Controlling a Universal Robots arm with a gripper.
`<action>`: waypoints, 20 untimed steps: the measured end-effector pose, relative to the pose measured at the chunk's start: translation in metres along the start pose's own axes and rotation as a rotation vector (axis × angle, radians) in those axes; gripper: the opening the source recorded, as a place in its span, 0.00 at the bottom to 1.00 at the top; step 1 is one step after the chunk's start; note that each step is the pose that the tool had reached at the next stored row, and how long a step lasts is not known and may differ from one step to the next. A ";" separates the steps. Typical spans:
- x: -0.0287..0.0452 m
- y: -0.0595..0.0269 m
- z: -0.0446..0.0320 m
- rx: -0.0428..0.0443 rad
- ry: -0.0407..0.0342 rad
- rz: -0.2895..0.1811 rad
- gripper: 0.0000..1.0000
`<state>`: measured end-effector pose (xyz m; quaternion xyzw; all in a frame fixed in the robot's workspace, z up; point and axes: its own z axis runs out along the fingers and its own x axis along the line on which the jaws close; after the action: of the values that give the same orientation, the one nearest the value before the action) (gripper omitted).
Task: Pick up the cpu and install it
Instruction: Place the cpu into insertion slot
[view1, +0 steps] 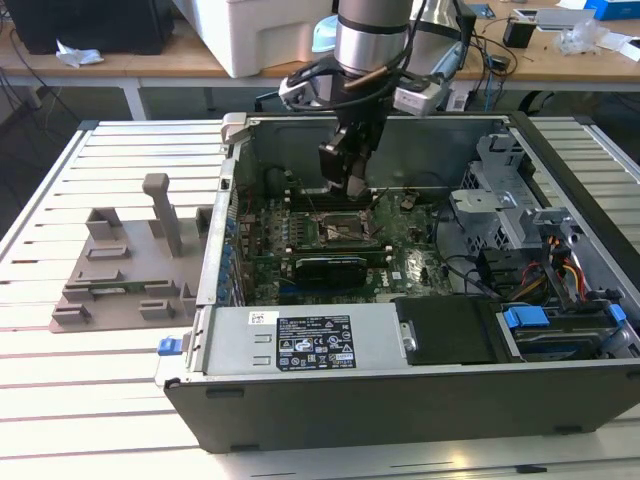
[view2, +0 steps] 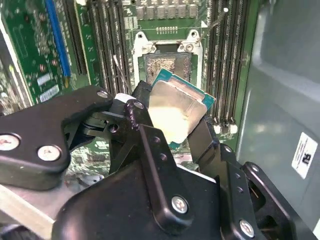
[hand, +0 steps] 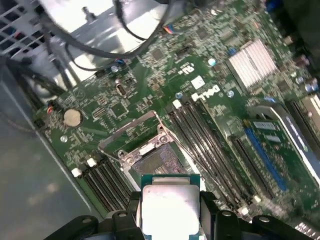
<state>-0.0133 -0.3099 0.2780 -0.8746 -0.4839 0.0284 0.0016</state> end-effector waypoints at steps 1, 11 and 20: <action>0.0000 0.0000 0.0000 -0.0031 -0.0020 -0.065 0.55; 0.0003 0.0002 0.0057 -0.0201 -0.0126 -0.418 0.55; 0.0015 0.0007 0.0267 -0.0312 -0.0197 -0.649 0.55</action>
<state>-0.0133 -0.3097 0.2513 -0.6742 -0.7380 0.0274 -0.0075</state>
